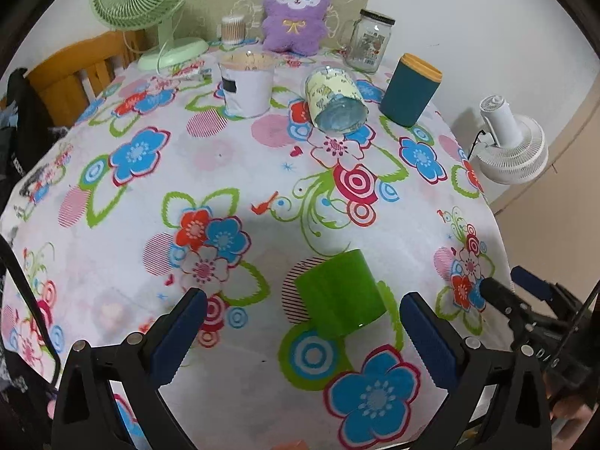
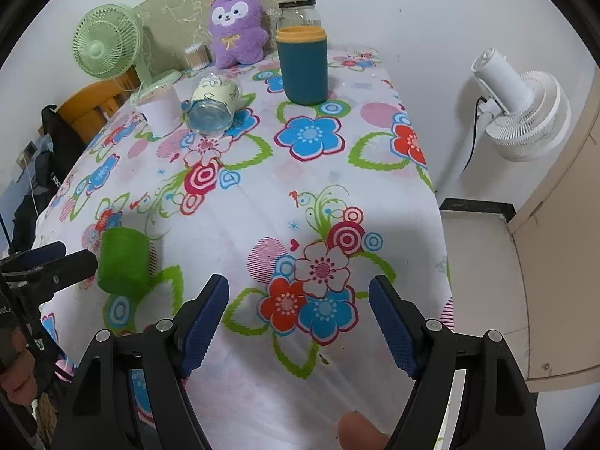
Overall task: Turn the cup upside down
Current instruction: 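Close the left tool's fingers around the green cup's body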
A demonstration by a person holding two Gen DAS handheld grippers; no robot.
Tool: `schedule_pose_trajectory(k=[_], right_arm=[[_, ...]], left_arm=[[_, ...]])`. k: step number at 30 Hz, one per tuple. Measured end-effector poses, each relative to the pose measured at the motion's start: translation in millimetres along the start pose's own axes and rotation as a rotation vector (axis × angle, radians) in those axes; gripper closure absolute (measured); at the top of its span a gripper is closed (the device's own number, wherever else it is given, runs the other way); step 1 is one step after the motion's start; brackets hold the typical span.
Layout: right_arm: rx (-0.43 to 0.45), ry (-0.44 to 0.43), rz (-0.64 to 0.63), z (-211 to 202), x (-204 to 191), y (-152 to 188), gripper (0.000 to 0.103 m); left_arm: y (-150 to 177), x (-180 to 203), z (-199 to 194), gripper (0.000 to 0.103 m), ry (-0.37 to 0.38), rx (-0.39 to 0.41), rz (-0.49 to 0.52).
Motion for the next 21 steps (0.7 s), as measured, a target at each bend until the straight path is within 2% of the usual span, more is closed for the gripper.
schedule_pose_trajectory(k=[15, 21], right_arm=[[0.002, -0.008, 0.028, 8, 21, 3, 0.024], [0.004, -0.017, 0.038, 10, 22, 2, 0.024]], left_arm=[[11, 16, 34, 0.001, 0.007, -0.081, -0.058], [16, 17, 38, 0.013, 0.012, -0.1, -0.065]])
Point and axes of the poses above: each gripper's, at about its wrist camera, not at the fingertips, and z roughly the way its jaws point, x to its right, y to its underside, the point moved 10 cm from there along z, roughly the way its jaws point, and after that the axes turned 3 degrees about -z, right-handed, at the moved point
